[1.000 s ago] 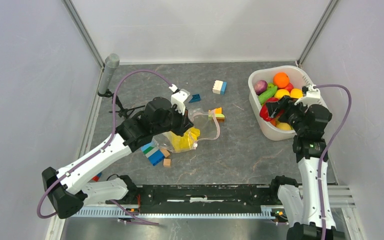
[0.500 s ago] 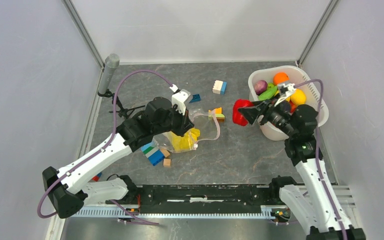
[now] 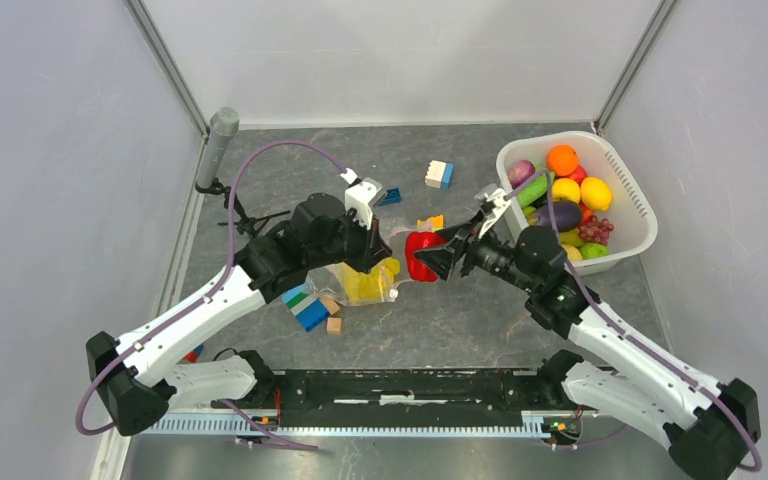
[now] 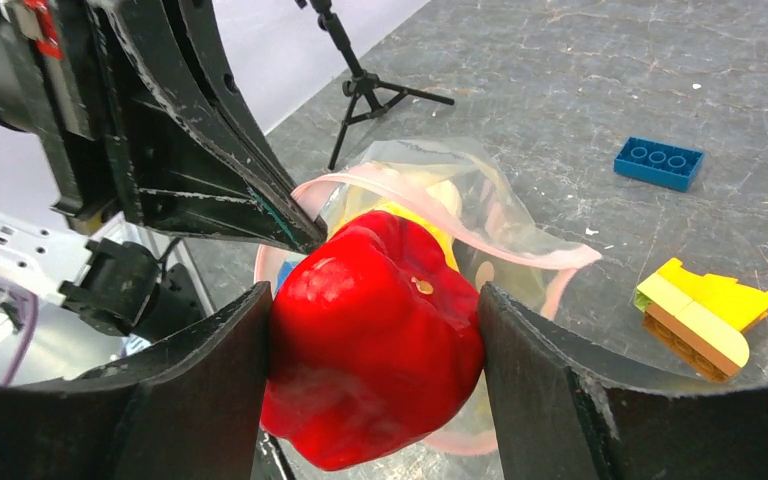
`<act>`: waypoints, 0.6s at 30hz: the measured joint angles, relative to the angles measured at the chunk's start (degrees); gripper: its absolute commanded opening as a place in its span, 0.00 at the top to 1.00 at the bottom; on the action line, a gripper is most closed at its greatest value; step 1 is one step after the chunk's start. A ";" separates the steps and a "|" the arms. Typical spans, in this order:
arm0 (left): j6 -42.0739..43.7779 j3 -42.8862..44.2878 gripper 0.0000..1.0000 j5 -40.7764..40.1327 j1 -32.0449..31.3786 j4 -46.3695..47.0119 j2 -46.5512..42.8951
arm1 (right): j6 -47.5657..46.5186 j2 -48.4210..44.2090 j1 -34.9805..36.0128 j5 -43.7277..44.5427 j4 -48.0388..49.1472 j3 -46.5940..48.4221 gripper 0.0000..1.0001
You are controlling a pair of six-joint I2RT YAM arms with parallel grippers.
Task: Place the food in the zip-top bag and seal the zipper
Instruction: Place the fake fruit in the zipper food storage bag.
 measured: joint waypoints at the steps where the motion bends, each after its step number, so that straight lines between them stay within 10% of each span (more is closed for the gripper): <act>1: -0.15 0.00 0.98 0.17 0.00 0.13 0.02 | -0.79 0.96 1.86 1.97 0.81 0.00 0.52; 18: -0.81 0.20 0.98 2.91 0.00 0.48 -2.34 | -20.72 10.08 15.82 25.57 12.61 -2.51 0.36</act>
